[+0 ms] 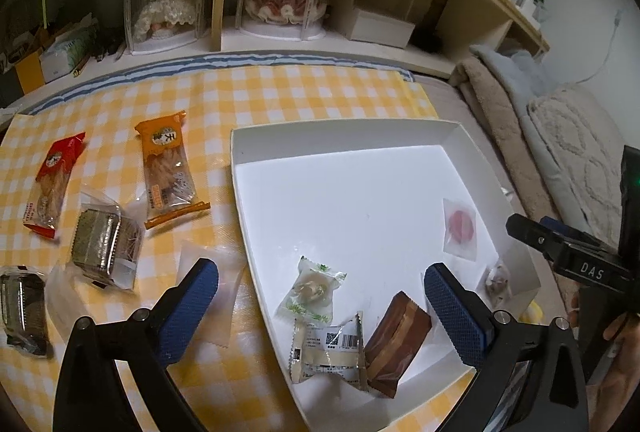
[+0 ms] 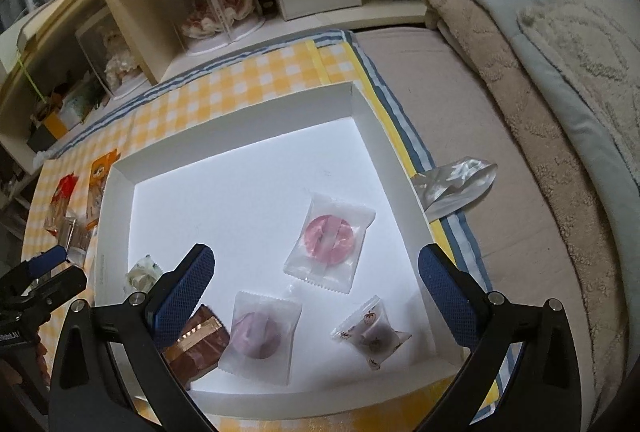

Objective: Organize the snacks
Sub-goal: 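Open both grippers to release the pouches into the tray, then lift both tools away from the tray toward the remaining snacks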

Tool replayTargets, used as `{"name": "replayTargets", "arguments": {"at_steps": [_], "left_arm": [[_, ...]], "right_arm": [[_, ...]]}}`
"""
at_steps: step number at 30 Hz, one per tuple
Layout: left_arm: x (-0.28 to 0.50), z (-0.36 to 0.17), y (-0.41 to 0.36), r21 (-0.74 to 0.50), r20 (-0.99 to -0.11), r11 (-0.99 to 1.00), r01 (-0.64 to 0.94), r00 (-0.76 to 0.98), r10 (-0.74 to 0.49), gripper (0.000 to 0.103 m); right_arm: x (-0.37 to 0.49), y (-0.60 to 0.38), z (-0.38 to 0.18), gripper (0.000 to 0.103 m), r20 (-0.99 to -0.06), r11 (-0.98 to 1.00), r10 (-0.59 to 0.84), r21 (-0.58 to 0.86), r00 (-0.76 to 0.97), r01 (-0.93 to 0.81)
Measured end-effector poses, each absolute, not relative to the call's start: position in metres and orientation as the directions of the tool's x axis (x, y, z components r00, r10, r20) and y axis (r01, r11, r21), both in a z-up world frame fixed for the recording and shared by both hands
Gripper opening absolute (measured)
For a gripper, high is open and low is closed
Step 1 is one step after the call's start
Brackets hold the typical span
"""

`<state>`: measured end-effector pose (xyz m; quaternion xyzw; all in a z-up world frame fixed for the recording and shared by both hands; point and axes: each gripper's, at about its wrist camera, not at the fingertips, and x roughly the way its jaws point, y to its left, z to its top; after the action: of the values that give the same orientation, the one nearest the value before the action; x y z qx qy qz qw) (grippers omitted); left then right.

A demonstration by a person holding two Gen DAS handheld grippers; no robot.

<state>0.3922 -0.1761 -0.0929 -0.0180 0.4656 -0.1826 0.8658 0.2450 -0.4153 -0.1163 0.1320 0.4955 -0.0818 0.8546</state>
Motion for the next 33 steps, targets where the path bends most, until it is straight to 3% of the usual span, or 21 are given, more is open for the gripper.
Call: {"name": "replayTargets", "arguments": {"at_steps": [18,33], "left_arm": [[0.35,-0.04,-0.125,-0.195,-0.771,0.945,0.263,0.554,-0.313,0.103],[0.314,-0.015,-0.039,-0.175,-0.78,0.973,0.148,0.582,-0.229,0.103]], "right_arm": [[0.234,-0.368,-0.068,0.103,-0.825,0.976,-0.022,0.106,0.565,0.192],[0.237,-0.3,-0.062,0.103,-0.82,0.993,0.029,0.087,0.572,0.074]]}}
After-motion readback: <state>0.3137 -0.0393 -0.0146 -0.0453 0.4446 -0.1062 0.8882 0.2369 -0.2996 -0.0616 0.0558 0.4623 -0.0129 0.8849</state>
